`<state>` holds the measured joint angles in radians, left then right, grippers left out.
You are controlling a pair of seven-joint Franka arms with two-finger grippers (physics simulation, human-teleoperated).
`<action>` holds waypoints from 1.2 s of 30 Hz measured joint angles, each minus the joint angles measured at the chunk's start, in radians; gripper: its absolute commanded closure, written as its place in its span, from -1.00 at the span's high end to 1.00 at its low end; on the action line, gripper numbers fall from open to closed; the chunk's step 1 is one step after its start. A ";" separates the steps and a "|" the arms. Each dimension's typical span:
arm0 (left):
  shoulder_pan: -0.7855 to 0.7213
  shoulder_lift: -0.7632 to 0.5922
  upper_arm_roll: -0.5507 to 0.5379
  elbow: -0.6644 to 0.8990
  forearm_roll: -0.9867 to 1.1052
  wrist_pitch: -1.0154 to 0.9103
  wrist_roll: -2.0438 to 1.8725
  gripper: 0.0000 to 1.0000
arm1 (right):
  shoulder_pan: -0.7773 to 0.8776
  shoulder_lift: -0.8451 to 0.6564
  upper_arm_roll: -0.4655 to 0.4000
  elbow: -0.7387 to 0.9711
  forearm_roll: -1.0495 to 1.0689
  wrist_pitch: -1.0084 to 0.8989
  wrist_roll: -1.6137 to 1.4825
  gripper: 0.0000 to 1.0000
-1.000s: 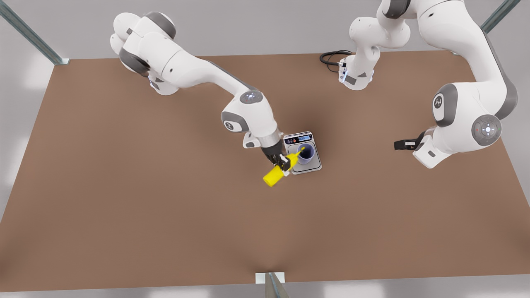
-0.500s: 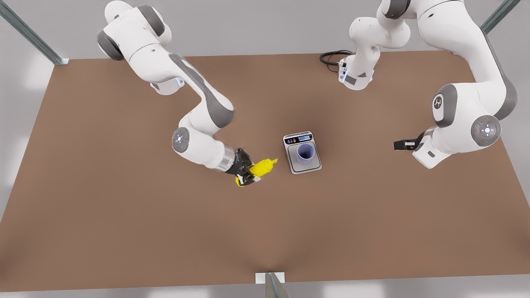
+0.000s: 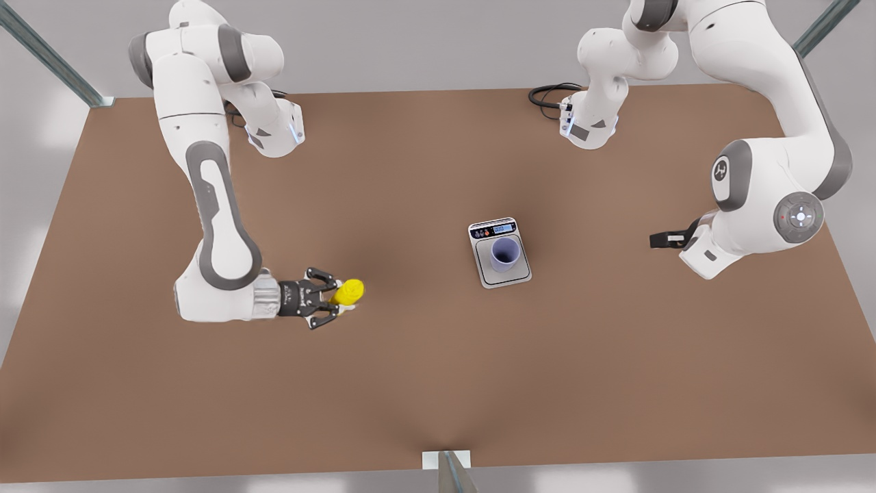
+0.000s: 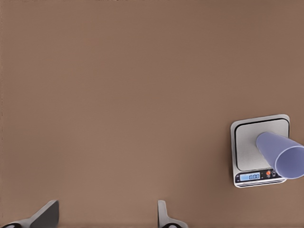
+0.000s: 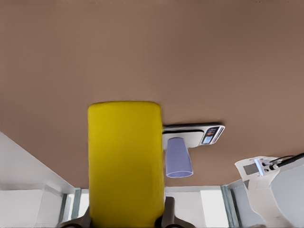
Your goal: Move cup to the weight, pick up sauce bottle, pour sauce
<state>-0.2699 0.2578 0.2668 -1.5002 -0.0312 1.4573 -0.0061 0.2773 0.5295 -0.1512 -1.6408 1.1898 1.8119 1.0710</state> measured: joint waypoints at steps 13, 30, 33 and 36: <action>0.000 0.014 0.000 -0.001 0.009 -0.005 -0.002 1.00 | -0.248 0.055 -0.017 -0.286 0.109 -0.296 -0.472 -0.19; -0.002 0.020 0.000 0.000 0.010 -0.008 -0.003 1.00 | -0.337 0.202 0.005 -0.281 0.063 -0.338 -0.675 0.66; -0.003 0.020 0.000 0.000 0.010 -0.008 -0.003 1.00 | -0.337 0.208 0.005 -0.281 0.063 -0.338 -0.675 0.68; -0.003 0.020 0.000 0.000 0.010 -0.008 -0.003 1.00 | -0.339 0.210 0.005 -0.280 0.062 -0.338 -0.675 0.70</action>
<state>-0.2731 0.2777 0.2668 -1.5002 -0.0216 1.4496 -0.0092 -0.0614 0.7394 -0.1457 -1.9205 1.2518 1.4741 0.3958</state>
